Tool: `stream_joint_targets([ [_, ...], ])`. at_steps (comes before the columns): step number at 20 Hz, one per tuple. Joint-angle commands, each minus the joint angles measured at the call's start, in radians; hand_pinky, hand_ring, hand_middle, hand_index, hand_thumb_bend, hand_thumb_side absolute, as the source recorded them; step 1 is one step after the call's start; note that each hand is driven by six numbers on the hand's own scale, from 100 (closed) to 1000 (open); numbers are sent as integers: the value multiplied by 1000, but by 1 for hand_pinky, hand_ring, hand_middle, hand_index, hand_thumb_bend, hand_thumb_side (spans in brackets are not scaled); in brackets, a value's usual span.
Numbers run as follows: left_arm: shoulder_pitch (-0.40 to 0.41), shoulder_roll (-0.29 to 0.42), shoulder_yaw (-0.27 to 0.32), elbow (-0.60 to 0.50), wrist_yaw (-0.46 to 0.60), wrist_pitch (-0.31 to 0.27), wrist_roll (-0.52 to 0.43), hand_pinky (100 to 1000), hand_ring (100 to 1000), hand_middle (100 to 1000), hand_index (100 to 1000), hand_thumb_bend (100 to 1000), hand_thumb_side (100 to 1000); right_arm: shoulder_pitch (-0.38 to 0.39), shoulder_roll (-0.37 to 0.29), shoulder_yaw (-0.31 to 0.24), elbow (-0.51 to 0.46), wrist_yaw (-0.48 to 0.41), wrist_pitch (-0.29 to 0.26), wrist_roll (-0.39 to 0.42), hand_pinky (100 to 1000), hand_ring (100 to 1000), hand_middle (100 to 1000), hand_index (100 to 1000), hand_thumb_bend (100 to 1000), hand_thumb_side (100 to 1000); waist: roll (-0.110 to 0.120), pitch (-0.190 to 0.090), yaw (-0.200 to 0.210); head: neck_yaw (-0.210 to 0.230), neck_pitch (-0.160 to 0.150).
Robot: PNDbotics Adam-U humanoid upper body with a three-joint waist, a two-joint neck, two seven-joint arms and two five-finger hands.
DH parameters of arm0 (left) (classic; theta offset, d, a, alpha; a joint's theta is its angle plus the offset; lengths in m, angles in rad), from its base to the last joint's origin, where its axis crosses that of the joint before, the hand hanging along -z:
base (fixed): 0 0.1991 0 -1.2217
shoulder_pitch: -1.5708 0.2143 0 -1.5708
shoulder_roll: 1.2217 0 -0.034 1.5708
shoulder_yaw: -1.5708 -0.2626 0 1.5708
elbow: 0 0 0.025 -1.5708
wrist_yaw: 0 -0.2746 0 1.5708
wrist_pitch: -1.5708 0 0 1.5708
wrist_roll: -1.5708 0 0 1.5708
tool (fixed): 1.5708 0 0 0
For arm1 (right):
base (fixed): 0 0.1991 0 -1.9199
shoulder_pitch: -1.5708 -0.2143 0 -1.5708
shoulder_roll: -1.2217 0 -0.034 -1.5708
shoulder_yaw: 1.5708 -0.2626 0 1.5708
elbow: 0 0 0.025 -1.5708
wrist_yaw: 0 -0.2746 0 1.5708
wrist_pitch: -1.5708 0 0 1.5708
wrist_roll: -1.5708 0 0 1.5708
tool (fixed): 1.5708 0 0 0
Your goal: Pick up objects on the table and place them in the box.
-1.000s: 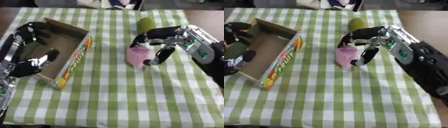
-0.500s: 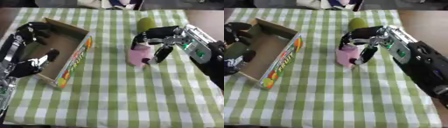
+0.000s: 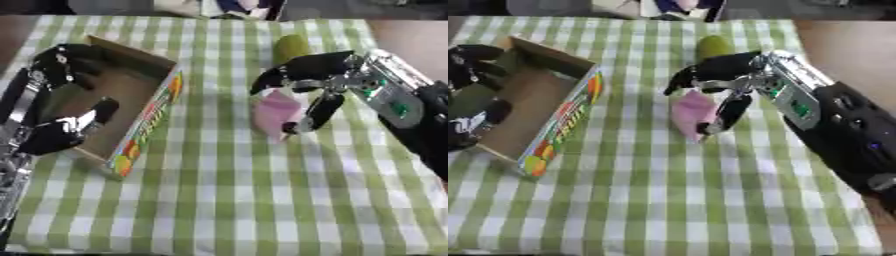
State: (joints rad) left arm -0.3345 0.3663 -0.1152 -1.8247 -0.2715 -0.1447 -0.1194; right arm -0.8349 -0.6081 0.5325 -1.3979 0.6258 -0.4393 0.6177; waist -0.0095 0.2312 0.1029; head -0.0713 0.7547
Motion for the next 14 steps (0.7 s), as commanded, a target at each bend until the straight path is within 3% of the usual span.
stream_joint_targets([
  [1,-9,11,3,-9,5,-2,-3,587,696,774,816,569,608,-11,-38,-2,-32,10,4,9,868,904,931,980,363,215,-2,-21,-3,4,1],
  [14,-9,10,3,-8,4,-3,-4,587,697,774,816,567,610,6,-46,5,-12,22,29,38,863,902,912,974,356,212,-5,-17,-3,9,2],
])
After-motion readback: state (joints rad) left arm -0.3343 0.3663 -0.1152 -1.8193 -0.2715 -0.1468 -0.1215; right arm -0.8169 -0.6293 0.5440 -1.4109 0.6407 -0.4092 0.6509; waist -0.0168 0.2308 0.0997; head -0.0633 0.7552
